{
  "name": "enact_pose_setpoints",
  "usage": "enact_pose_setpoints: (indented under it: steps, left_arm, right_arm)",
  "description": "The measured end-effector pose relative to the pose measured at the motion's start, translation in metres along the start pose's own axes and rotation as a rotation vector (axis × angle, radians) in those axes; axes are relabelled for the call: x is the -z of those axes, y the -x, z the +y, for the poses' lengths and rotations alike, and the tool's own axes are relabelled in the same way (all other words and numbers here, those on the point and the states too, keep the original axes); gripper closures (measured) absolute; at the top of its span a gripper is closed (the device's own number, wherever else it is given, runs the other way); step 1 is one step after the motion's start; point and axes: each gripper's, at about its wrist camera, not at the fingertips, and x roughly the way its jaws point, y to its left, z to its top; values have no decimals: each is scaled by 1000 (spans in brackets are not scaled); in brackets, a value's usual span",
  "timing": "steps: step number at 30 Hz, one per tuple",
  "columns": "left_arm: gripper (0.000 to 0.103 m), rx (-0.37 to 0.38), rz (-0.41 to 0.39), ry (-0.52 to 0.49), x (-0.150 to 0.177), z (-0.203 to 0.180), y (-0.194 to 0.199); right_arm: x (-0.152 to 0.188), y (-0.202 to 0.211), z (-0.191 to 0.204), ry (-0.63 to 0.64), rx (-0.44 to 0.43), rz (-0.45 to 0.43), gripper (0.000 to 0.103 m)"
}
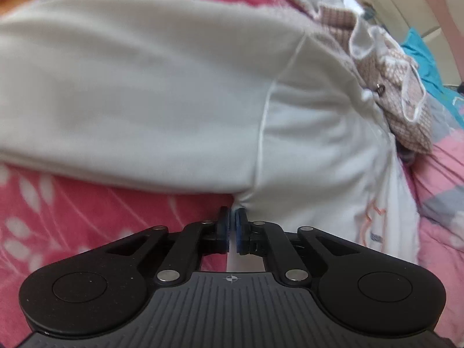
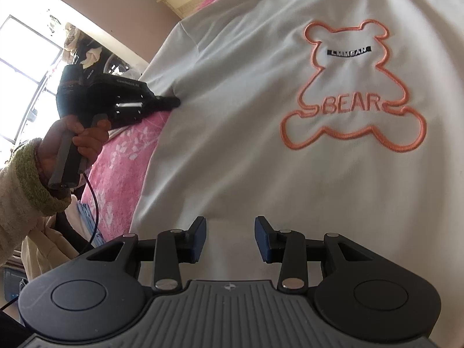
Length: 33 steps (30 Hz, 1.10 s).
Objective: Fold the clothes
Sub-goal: 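Pinch the folded sleeve edge with the left gripper to straighten it, then open the left gripper and raise it off the sweatshirt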
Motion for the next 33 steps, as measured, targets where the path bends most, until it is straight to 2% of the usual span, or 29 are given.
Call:
enact_pose_setpoints:
  steps: [3,7,9,10,12,15,18,21,23,26,30,33]
  left_arm:
    - [102,-4,-34,0,-4,4,0]
    - [97,8,-10,-15,-6,8,-3]
    - [89,16,7,1,-7,10,2]
    - [79,12,5,-3,-7,9,7]
    - [75,-24,-24,-42,-4,6,21]
    - [74,-90,-78,-166,8,-10,42]
    - [74,-57,-75,-327,28,-34,53]
    - [73,-87,-64,-516,51,-60,46]
    - [73,-108,-69,-572,53,-68,37]
    - [73,-129,-115,-539,32,-69,28]
    - [72,-149,-227,-496,-16,-72,18]
    - [72,-182,-288,-534,-42,-80,5]
  right_arm:
    - [0,-1,-2,-6,0,-3,62]
    - [2,-1,-2,-3,4,-4,62]
    - [3,0,-4,-1,6,-5,62]
    - [3,0,-5,-3,6,-4,62]
    - [4,-2,-8,-12,5,-1,62]
    - [6,-5,-10,-16,3,5,62]
    - [9,-9,-11,-17,-8,15,62]
    - [14,-13,-12,-5,-15,27,65]
    - [16,-12,-11,2,-9,27,65]
    - [16,-5,-8,13,4,17,64]
    - [15,0,-5,13,23,7,62]
    - [13,6,-3,20,30,-10,62]
